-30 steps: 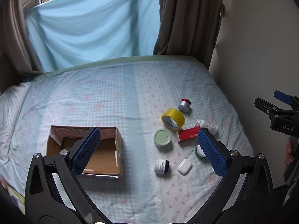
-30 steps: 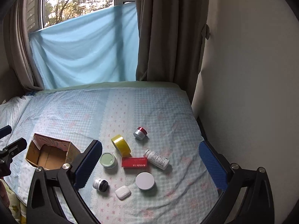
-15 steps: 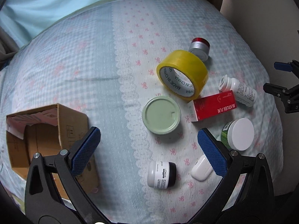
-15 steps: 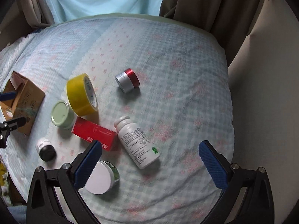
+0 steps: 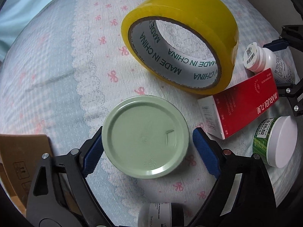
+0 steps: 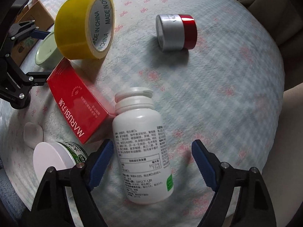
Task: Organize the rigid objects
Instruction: 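Grasp the pale green jar with left tool while right tool grasps white pill bottle, then carry the green jar and pill bottle over the cardboard box with both tools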
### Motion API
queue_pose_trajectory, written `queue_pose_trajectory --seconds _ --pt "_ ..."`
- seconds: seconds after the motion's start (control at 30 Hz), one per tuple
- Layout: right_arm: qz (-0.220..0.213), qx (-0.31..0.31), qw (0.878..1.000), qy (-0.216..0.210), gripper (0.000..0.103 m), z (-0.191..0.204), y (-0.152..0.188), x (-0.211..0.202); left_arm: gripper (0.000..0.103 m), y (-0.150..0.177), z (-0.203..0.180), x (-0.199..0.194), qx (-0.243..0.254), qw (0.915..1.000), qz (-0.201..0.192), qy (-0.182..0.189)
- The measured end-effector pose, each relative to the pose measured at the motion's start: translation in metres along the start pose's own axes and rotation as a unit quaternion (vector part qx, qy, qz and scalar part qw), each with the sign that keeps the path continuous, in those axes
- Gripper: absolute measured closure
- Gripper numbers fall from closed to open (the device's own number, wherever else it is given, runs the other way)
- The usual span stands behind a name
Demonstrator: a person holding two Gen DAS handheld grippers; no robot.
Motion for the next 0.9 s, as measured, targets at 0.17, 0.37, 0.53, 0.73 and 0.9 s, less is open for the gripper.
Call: queue_pose_trajectory --seconds 0.17,0.37,0.53,0.73,0.9 --pt "0.023 -0.042 0.999 -0.01 0.057 0.009 -0.011 0.009 0.034 -0.006 0.004 0.004 0.002 1.0 0.0 0.003" --pt "0.026 -0.031 0.999 0.002 0.057 0.012 -0.015 0.013 0.035 -0.01 0.007 0.0 0.018 0.9998 -0.005 -0.004" --pt "0.027 0.007 0.999 0.019 0.057 0.008 -0.012 0.005 0.035 -0.003 0.001 -0.01 0.018 0.9998 -0.008 -0.006" --pt "0.009 0.086 0.996 0.026 0.057 -0.001 -0.002 -0.045 0.035 -0.004 0.008 -0.056 0.019 0.9991 -0.036 -0.008" --pt "-0.019 0.145 0.989 0.036 0.057 0.003 -0.002 -0.113 0.035 -0.008 0.021 -0.131 0.002 0.9971 -0.076 0.004"
Point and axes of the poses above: each gripper's, at about its wrist camera, not at the fingertips, and x roughly the way its jaws point, z to its left, y to its underside, the point moved 1 cm from there along x, roughly the way its jaws point, and after that the axes turned 10 degrees about -x, right-handed, at the moved point
